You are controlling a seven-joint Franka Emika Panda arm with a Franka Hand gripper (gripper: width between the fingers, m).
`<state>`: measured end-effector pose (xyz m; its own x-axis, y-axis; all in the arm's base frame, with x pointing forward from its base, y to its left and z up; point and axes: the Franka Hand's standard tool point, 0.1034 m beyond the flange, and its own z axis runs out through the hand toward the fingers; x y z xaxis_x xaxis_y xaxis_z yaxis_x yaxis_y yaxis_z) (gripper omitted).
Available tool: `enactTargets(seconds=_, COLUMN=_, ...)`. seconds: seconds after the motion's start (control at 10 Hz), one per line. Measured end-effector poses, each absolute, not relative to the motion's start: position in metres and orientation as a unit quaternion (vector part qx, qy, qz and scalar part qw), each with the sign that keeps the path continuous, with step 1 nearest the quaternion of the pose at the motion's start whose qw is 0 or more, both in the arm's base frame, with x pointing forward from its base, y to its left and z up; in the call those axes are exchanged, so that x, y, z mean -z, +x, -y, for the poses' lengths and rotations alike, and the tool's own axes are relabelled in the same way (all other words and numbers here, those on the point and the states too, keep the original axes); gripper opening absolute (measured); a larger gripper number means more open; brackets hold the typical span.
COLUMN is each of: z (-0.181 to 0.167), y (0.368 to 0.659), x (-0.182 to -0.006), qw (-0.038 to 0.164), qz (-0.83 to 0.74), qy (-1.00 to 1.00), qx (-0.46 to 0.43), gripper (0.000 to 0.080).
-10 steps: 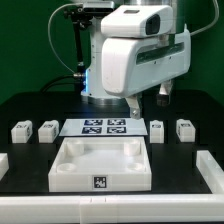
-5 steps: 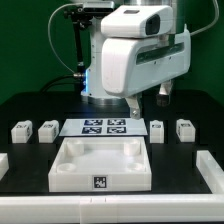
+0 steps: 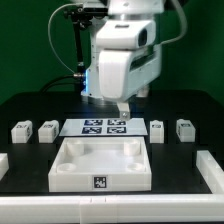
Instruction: Assemble one leg
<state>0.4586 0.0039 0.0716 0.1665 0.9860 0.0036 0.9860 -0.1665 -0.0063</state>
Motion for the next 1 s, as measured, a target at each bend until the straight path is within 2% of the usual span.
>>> enactTargets(seconds=0.1, z=0.009, y=0.445, x=-0.058, qw=0.006, qz=0.686, qy=-0.728, qx=0.002, gripper=0.065)
enactTargets(seconds=0.3, z=0.023, y=0.437, x=-0.025, qw=0.016, qz=0.726, qy=-0.687, qx=0.004, gripper=0.065)
enactTargets(seconds=0.5, z=0.022, y=0.437, x=-0.012, qw=0.025, qz=0.707, qy=-0.707, qx=0.0, gripper=0.065)
enactTargets(seconds=0.7, z=0.023, y=0.437, x=-0.012, qw=0.025, qz=0.698, qy=-0.716, qx=-0.001, gripper=0.0628)
enactTargets(seconds=0.9, z=0.023, y=0.437, x=-0.011, qw=0.025, qz=0.697, qy=-0.716, qx=-0.001, gripper=0.0271)
enactTargets(seconds=1.0, z=0.023, y=0.437, x=-0.011, qw=0.025, qz=0.697, qy=-0.716, qx=-0.001, gripper=0.0134)
